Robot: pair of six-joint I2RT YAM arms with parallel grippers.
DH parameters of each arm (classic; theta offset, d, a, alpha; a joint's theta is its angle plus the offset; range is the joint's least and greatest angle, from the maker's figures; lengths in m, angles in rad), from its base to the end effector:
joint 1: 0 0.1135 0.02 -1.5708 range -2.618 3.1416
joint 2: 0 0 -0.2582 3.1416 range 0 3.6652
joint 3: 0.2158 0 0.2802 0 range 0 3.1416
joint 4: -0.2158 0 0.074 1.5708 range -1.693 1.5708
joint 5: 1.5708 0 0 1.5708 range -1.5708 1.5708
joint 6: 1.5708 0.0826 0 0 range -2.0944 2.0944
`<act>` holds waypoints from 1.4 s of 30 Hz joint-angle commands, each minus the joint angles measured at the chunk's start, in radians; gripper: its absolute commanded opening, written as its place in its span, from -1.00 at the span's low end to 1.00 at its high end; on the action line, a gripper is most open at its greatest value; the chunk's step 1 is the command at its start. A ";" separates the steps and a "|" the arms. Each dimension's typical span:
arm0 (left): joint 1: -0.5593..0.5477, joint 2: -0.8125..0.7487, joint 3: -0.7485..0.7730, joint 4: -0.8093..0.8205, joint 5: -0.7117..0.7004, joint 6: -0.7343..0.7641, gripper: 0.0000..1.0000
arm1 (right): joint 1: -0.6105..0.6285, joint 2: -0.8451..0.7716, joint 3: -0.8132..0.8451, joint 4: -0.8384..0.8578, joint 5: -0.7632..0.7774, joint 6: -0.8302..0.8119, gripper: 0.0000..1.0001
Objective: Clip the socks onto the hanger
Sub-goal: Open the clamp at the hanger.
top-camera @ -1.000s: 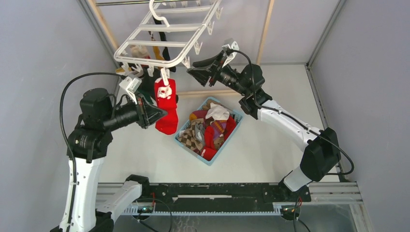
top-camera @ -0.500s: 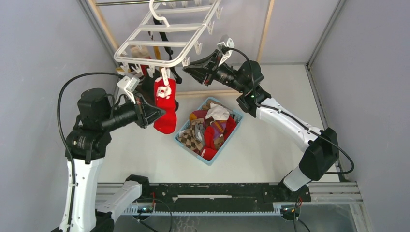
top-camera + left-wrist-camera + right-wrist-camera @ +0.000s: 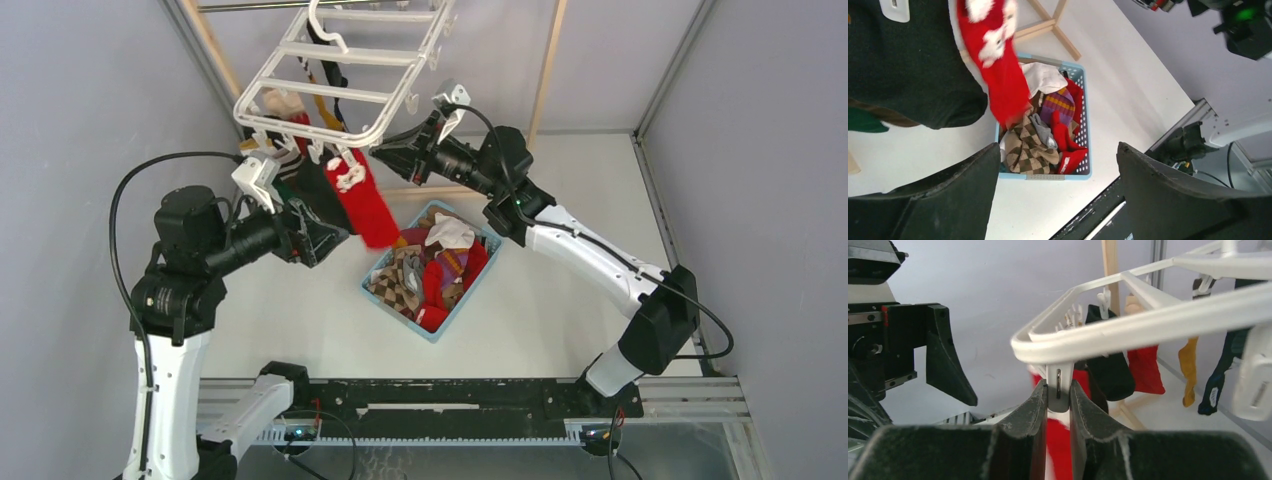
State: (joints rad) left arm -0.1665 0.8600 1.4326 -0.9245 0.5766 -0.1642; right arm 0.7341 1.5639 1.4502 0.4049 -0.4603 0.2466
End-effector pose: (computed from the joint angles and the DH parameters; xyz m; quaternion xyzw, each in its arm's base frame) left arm 0.1735 -0.0748 0.4585 0.1637 0.7859 -0.3203 0.5029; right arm 0.3012 0.3212 0.4427 -0.3179 0.5199 0.4880 0.6249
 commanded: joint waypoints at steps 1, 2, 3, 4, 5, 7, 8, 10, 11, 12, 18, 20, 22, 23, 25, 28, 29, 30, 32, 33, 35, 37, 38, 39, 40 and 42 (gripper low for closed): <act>0.010 0.001 0.075 0.007 -0.068 0.006 0.77 | 0.066 -0.033 0.101 -0.117 0.066 -0.094 -1.00; 0.010 0.007 0.092 -0.002 -0.047 0.015 0.77 | 0.081 -0.030 0.112 -0.143 0.081 -0.105 -1.00; 0.010 0.015 0.109 -0.011 -0.024 0.020 0.77 | 0.094 -0.025 0.123 -0.166 0.092 -0.117 -1.00; 0.010 0.023 0.131 -0.017 -0.001 0.017 0.77 | 0.107 -0.021 0.133 -0.186 0.107 -0.130 -1.00; 0.009 0.034 0.154 -0.024 0.012 0.012 0.76 | 0.120 -0.017 0.143 -0.204 0.125 -0.142 -1.00; 0.009 0.051 0.202 -0.023 0.028 0.000 0.76 | 0.140 -0.008 0.161 -0.232 0.164 -0.159 -1.00; 0.010 0.060 0.220 -0.018 0.039 -0.010 0.75 | 0.148 -0.001 0.173 -0.244 0.179 -0.166 -1.00; 0.010 0.081 0.249 -0.004 0.063 -0.039 0.73 | 0.167 0.020 0.202 -0.274 0.217 -0.179 -1.00; 0.010 0.094 0.265 0.003 0.070 -0.055 0.72 | 0.175 0.029 0.216 -0.284 0.236 -0.184 -1.00; 0.010 0.108 0.282 0.011 0.075 -0.071 0.71 | 0.183 0.035 0.226 -0.288 0.255 -0.188 -1.00; 0.009 0.183 0.316 0.094 0.064 -0.141 0.52 | 0.220 0.047 0.230 -0.273 0.363 -0.213 -1.00; 0.010 0.205 0.320 0.113 0.046 -0.135 0.44 | 0.219 0.032 0.203 -0.260 0.391 -0.213 -1.00; 0.009 0.228 0.328 0.114 0.023 -0.111 0.36 | 0.217 0.009 0.164 -0.242 0.403 -0.216 -1.00; 0.010 0.241 0.330 0.111 0.012 -0.101 0.32 | 0.217 -0.001 0.148 -0.234 0.405 -0.220 -1.00; 0.009 0.255 0.330 0.119 -0.009 -0.091 0.26 | 0.216 -0.016 0.134 -0.230 0.403 -0.224 -1.00; 0.010 0.258 0.314 0.160 -0.041 -0.090 0.20 | 0.215 -0.027 0.122 -0.221 0.385 -0.227 -1.00; 0.010 0.257 0.309 0.177 -0.047 -0.088 0.18 | 0.215 -0.028 0.119 -0.215 0.380 -0.223 -1.00; 0.010 0.257 0.309 0.194 -0.053 -0.079 0.17 | 0.215 -0.028 0.118 -0.207 0.375 -0.221 -1.00; 0.011 0.250 0.305 0.230 -0.070 -0.072 0.15 | 0.218 -0.028 0.110 -0.194 0.371 -0.216 -1.00; 0.012 0.243 0.301 0.248 -0.082 -0.069 0.14 | 0.221 -0.029 0.102 -0.182 0.372 -0.215 -1.00; 0.014 0.230 0.284 0.277 -0.108 -0.066 0.13 | 0.225 -0.034 0.084 -0.158 0.376 -0.217 -1.00; 0.020 0.218 0.265 0.292 -0.124 -0.071 0.12 | 0.228 -0.034 0.074 -0.144 0.386 -0.218 -1.00; 0.023 0.216 0.258 0.293 -0.106 -0.081 0.13 | 0.228 -0.033 0.071 -0.138 0.390 -0.218 -1.00; 0.024 0.213 0.251 0.293 -0.072 -0.094 0.15 | 0.230 -0.032 0.069 -0.133 0.392 -0.219 -1.00; 0.024 0.204 0.234 0.304 -0.029 -0.109 0.22 | 0.231 -0.031 0.067 -0.130 0.394 -0.219 -1.00; 0.024 0.171 0.179 0.358 0.022 -0.153 0.45 | 0.234 -0.028 0.070 -0.126 0.391 -0.220 -1.00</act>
State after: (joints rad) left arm -0.1524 1.0760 1.6768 -0.7029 0.5156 -0.2646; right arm 0.9489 1.5681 1.5261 0.2375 -0.0685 0.0414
